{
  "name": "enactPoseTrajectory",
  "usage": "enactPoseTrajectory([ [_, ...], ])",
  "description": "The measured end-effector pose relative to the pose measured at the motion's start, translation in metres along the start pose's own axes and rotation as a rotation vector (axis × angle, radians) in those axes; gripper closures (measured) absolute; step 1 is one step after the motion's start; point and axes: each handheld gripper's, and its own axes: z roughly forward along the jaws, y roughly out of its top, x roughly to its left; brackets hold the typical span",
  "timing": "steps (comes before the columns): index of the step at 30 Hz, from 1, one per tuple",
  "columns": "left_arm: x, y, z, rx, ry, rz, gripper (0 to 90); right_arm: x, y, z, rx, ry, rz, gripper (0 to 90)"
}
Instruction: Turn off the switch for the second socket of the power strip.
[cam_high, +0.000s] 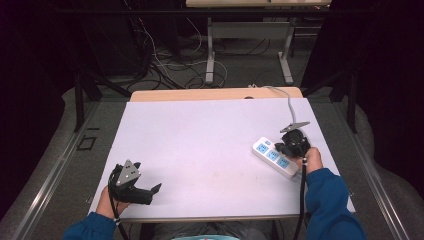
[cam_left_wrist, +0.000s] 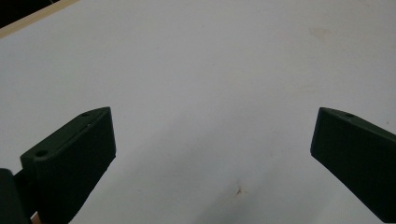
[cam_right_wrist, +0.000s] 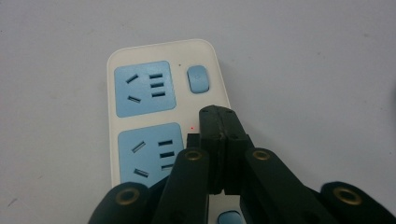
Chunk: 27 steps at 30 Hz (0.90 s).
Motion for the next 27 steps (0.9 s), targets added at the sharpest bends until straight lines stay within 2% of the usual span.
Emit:
enactPoseTrajectory([
  [8, -0.0001, 0.0, 0.0002, 0.001, -0.002, 0.001, 0.2, 0.0017, 0.0009, -0.0002, 0.005, -0.014, -0.019, 90.0],
  [27, -0.0002, 0.0002, 0.0001, -0.001, -0.003, 0.001, 0.2, 0.0042, 0.0015, -0.0028, -0.001, -0.032, -0.006, 90.0],
])
